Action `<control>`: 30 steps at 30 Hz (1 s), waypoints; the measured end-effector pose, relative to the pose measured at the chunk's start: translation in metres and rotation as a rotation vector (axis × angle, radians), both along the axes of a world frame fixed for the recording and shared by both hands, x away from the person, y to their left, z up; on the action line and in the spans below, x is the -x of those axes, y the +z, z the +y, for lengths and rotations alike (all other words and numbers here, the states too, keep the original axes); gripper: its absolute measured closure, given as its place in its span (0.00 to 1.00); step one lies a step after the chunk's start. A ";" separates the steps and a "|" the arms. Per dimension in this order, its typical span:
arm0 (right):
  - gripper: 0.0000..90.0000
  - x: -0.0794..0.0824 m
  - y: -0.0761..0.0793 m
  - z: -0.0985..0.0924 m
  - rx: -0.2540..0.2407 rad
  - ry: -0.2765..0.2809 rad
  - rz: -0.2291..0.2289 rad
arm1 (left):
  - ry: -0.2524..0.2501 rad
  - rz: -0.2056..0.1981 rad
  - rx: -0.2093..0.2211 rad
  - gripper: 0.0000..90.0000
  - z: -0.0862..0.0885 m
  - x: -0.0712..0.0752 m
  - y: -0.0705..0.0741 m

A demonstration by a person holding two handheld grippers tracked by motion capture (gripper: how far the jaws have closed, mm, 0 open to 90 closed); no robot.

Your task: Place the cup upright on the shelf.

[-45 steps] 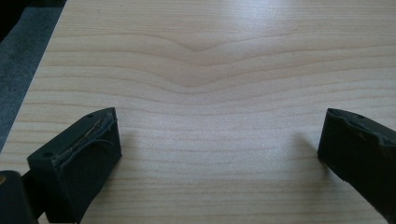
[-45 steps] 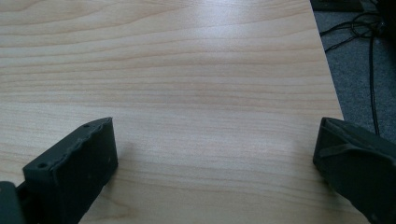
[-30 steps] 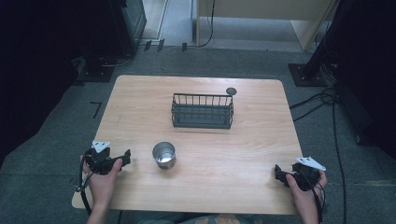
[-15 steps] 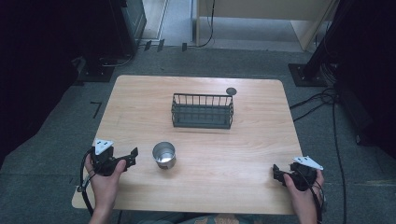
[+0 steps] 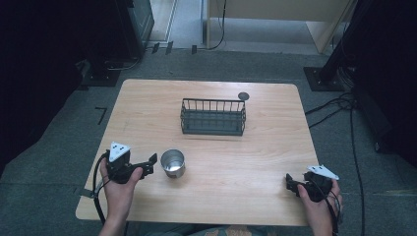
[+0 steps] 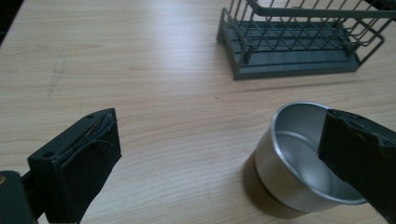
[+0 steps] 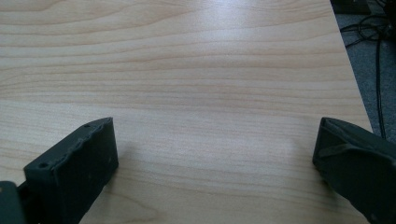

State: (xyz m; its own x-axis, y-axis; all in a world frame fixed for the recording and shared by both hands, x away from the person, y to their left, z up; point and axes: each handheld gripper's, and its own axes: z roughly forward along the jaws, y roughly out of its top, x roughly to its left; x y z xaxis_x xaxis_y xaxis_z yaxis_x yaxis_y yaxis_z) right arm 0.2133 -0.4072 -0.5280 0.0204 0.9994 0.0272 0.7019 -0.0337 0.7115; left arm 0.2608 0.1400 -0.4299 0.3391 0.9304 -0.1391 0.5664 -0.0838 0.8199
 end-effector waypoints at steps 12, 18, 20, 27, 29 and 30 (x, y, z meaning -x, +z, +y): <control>0.00 0.000 0.000 0.000 0.000 0.000 0.000 | -0.077 0.004 0.008 0.00 -0.034 0.002 -0.003; 0.00 0.000 0.000 0.000 0.000 0.000 0.000 | -0.092 0.016 -0.004 0.00 -0.044 0.003 -0.009; 0.00 0.000 0.000 0.000 0.000 0.000 0.000 | -0.089 0.021 -0.013 0.00 -0.048 0.004 -0.011; 0.00 0.000 0.000 0.000 0.000 0.000 0.000 | -0.082 0.024 -0.033 0.00 -0.061 0.006 -0.020; 0.00 0.000 0.000 0.000 0.000 0.000 0.000 | -0.080 0.030 -0.044 0.00 -0.065 0.006 -0.024; 0.00 0.000 0.000 0.000 0.000 0.000 0.000 | -0.082 0.034 -0.050 0.00 -0.066 0.006 -0.025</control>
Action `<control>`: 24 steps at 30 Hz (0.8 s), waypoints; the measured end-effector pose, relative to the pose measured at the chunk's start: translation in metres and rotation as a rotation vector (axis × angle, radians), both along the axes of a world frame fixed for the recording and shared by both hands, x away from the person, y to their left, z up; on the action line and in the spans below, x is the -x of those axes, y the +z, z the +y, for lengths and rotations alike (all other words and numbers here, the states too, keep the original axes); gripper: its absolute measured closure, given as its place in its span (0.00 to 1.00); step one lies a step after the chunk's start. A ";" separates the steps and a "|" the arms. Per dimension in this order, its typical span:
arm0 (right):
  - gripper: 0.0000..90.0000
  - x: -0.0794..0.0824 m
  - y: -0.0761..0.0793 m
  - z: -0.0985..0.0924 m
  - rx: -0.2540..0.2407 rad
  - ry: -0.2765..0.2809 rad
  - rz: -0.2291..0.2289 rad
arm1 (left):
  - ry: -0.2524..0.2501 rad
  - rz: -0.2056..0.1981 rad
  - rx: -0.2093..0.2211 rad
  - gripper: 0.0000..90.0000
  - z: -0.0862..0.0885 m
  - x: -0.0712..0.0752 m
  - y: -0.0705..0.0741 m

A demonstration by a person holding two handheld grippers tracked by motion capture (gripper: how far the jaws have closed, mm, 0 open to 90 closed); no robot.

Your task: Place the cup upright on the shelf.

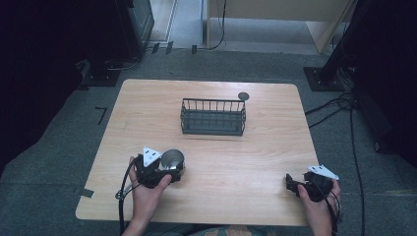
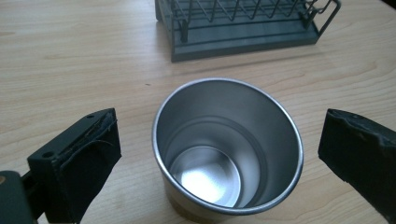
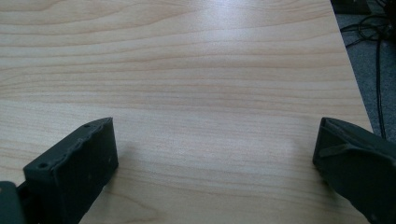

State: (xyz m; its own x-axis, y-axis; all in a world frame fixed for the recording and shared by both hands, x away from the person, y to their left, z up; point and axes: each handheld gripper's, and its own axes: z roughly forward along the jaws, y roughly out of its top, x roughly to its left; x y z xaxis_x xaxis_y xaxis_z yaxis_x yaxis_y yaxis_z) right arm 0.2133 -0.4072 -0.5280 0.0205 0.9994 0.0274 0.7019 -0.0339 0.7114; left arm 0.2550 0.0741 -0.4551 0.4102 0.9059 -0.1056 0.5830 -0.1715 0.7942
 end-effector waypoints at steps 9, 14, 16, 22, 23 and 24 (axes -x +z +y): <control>0.00 0.000 0.000 0.000 0.000 0.000 0.000 | 0.034 0.034 -0.049 0.00 -0.009 -0.003 -0.016; 0.00 0.000 0.000 0.000 0.000 0.000 0.000 | 0.040 0.052 -0.076 0.00 -0.014 -0.006 -0.023; 0.00 0.000 0.000 0.000 0.000 0.000 0.000 | 0.044 0.062 -0.086 0.00 -0.016 -0.008 -0.027; 0.00 0.000 0.000 0.000 0.000 0.001 0.000 | 0.062 0.030 -0.120 0.10 -0.021 -0.009 -0.029; 0.00 0.000 0.000 0.000 0.000 0.000 0.000 | 0.062 0.025 -0.121 0.14 -0.022 -0.009 -0.029; 0.00 0.000 0.000 0.000 0.000 0.001 0.000 | 0.057 0.021 -0.127 0.17 -0.022 -0.009 -0.029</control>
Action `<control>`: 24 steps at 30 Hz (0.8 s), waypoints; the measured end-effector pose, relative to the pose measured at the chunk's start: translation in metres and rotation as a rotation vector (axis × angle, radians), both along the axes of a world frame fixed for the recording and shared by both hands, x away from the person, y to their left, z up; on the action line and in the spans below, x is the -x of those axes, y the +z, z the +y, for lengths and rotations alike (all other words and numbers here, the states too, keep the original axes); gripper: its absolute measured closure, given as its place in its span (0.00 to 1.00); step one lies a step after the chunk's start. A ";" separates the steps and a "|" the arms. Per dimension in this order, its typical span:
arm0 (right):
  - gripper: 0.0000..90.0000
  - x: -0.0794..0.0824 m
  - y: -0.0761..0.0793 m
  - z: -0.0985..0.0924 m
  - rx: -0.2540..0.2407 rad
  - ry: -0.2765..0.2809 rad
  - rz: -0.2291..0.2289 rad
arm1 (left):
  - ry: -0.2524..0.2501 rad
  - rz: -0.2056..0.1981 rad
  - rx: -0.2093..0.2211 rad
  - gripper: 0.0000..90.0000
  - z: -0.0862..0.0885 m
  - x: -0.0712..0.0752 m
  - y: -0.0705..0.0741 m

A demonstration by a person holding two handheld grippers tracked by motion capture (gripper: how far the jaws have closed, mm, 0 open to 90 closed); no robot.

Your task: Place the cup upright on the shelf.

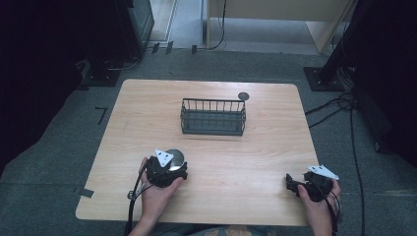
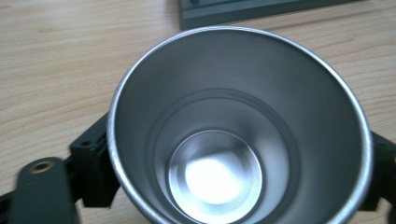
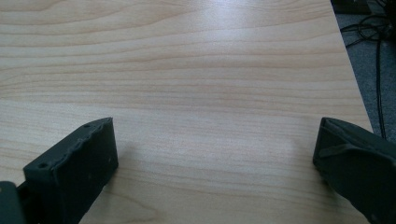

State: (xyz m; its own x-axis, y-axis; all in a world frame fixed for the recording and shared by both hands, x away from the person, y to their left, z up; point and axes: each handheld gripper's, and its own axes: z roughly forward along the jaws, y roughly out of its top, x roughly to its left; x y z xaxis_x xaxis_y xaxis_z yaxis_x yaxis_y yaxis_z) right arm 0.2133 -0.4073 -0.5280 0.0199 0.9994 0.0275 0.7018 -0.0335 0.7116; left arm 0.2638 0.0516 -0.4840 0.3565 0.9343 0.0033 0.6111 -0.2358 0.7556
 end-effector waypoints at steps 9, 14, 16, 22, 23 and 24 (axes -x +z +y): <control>0.00 0.000 0.000 0.000 -0.002 0.006 0.000 | -0.002 -0.012 -0.020 0.21 -0.002 -0.002 0.003; 0.00 -0.001 0.000 -0.001 -0.001 0.007 0.001 | -0.004 -0.023 -0.013 0.21 -0.002 -0.007 0.009; 0.00 -0.001 0.000 -0.001 -0.001 0.007 0.001 | -0.007 -0.029 -0.014 0.21 -0.002 -0.009 0.013; 0.00 -0.001 0.000 -0.001 -0.002 0.007 0.000 | -0.015 -0.039 -0.007 0.21 -0.004 -0.015 0.024; 0.00 -0.001 0.000 -0.001 -0.002 0.007 0.000 | -0.020 -0.038 -0.007 0.21 -0.004 -0.016 0.026; 0.00 -0.001 0.000 -0.001 -0.002 0.007 0.000 | -0.022 -0.040 -0.005 0.21 -0.006 -0.018 0.027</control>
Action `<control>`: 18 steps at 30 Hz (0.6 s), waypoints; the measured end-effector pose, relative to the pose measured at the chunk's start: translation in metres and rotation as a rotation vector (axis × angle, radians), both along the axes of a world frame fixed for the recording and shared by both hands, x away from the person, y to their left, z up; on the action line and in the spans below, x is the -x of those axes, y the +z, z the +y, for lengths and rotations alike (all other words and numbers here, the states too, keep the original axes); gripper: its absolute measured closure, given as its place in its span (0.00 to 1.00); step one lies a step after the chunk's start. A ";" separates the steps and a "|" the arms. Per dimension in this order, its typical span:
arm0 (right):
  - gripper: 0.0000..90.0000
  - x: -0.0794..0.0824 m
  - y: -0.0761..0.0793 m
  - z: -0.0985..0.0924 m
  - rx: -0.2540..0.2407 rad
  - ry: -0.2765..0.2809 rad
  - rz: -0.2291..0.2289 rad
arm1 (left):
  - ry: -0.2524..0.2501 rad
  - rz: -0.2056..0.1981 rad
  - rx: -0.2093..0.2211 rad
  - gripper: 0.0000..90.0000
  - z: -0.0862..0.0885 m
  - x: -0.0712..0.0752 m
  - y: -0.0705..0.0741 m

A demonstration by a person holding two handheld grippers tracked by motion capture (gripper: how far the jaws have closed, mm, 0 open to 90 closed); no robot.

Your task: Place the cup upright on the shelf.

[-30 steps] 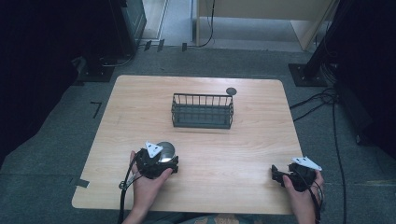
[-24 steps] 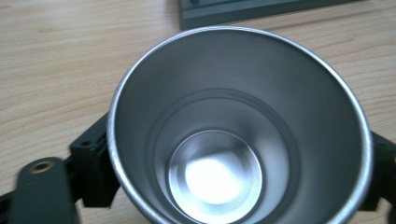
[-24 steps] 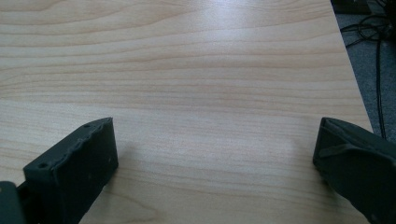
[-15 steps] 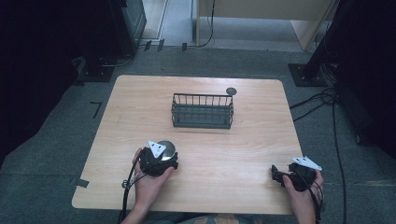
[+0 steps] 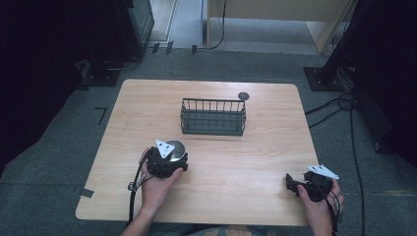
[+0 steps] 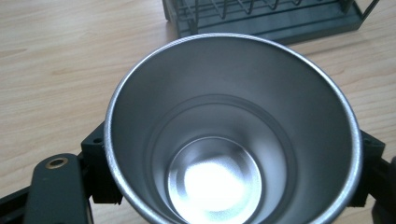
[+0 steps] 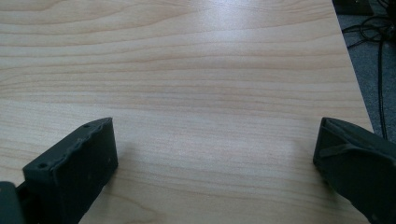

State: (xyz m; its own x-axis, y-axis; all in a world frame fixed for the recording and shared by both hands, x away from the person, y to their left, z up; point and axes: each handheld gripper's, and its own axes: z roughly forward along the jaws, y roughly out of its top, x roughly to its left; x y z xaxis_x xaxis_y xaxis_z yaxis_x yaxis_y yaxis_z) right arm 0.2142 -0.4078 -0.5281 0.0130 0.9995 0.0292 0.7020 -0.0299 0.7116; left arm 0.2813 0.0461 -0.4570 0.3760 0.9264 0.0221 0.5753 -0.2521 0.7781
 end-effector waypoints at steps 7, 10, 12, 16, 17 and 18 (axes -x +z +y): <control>0.00 0.000 0.000 0.000 -0.001 -0.001 0.000 | -0.016 0.004 0.011 0.21 -0.006 -0.012 0.011; 0.00 0.000 0.000 0.000 -0.001 0.000 0.000 | -0.025 0.001 0.008 0.21 -0.007 -0.017 0.018; 0.00 0.000 0.000 0.000 -0.001 0.000 0.000 | -0.032 -0.001 0.011 0.21 -0.008 -0.022 0.022; 0.00 0.000 0.000 0.000 -0.001 -0.001 0.000 | -0.046 -0.002 0.006 0.21 -0.011 -0.031 0.031; 0.00 0.000 0.000 0.000 -0.001 -0.001 0.000 | -0.049 -0.004 0.007 0.21 -0.011 -0.033 0.034; 0.00 0.000 0.000 0.000 -0.001 -0.001 0.000 | -0.049 -0.008 0.008 0.21 -0.011 -0.035 0.036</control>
State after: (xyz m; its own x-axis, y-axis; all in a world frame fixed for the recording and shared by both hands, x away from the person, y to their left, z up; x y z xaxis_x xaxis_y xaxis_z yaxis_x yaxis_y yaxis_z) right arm 0.2142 -0.4077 -0.5280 0.0136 0.9994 0.0306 0.7019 -0.0313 0.7116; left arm 0.3164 0.0347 -0.4211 0.4208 0.9070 0.0176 0.5563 -0.2734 0.7847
